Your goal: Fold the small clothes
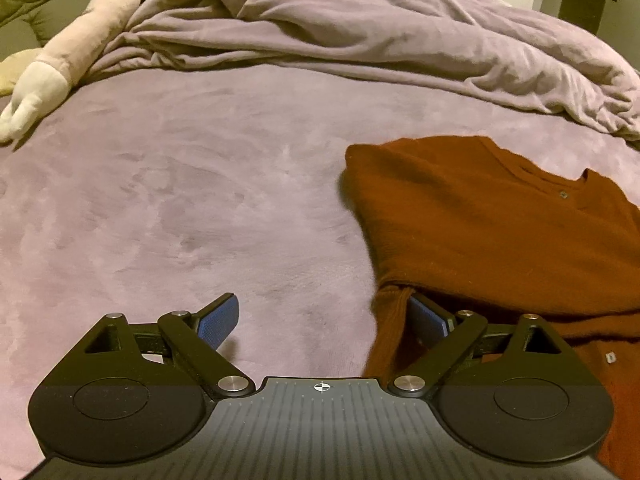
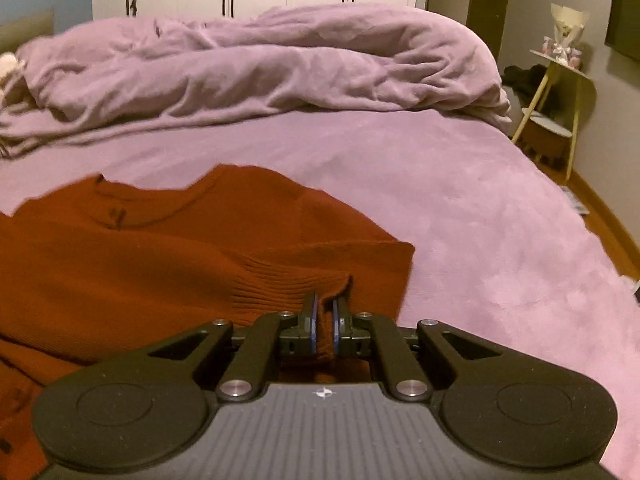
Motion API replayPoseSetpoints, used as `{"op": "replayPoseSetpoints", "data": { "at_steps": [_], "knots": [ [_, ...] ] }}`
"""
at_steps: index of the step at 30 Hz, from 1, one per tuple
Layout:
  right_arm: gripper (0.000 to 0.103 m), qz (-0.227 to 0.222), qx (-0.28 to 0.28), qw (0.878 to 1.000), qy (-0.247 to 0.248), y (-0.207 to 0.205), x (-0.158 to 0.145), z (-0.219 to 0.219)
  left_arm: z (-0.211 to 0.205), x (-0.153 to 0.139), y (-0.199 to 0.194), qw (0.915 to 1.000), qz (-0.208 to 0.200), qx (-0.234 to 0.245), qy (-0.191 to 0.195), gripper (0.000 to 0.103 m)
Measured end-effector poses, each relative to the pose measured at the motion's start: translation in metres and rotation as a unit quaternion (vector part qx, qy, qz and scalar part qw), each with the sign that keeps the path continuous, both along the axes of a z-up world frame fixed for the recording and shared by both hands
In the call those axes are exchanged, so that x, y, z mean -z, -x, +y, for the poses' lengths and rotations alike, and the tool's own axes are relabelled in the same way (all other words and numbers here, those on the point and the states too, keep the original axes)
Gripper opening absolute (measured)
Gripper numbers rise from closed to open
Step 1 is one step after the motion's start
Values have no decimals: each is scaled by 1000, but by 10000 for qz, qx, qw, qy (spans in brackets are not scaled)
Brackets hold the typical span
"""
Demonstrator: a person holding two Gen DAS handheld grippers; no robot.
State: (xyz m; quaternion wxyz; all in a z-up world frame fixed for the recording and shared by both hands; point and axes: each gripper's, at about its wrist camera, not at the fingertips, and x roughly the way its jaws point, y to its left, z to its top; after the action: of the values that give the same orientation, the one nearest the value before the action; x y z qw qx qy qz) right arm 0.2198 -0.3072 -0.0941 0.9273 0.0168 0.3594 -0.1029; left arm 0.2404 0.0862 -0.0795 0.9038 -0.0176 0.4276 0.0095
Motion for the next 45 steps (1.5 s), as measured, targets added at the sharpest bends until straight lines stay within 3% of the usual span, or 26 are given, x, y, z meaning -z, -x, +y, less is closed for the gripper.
{"op": "replayPoseSetpoints", "data": {
  "at_steps": [8, 10, 14, 19, 21, 28, 33, 37, 38, 42, 45],
  "knots": [
    [5, -321, 347, 9943, -956, 26, -12, -25, -7, -33, 9, 9991, -357, 226, 31, 95],
    [5, -474, 202, 9898, -1326, 32, -17, -20, -17, -32, 1, 9991, -336, 226, 92, 95],
    [5, -400, -379, 9874, -1484, 27, -17, 12, -43, -15, -17, 9993, -181, 316, 102, 96],
    [5, 10, -1027, 9919, -751, 15, 7, 47, -65, 16, -30, 9987, 195, 373, -281, 97],
    [5, -56, -1178, 9917, -508, 16, 12, 49, -66, 21, -29, 9988, 185, 333, -324, 102],
    [5, -4, -1247, 9918, -269, 14, 9, 53, -65, 19, -21, 9982, 148, 349, -458, 102],
    [5, 85, -917, 9958, -25, 27, 0, 54, -64, 19, -8, 9967, 380, 399, -603, 101],
    [9, 250, -568, 9980, -125, 56, -8, 44, -58, 15, 18, 9960, 387, 502, -636, 101],
    [10, 238, -573, 9977, -259, 68, -11, 42, -55, 13, 26, 9960, 407, 546, -570, 101],
    [27, 480, -635, 9924, -943, 132, -16, 34, -38, 4, 74, 9940, 480, 939, -272, 101],
    [29, 868, -680, 9822, -1519, 191, -9, 27, -19, 1, 121, 9892, 570, 1348, 59, 101]
  ]
}}
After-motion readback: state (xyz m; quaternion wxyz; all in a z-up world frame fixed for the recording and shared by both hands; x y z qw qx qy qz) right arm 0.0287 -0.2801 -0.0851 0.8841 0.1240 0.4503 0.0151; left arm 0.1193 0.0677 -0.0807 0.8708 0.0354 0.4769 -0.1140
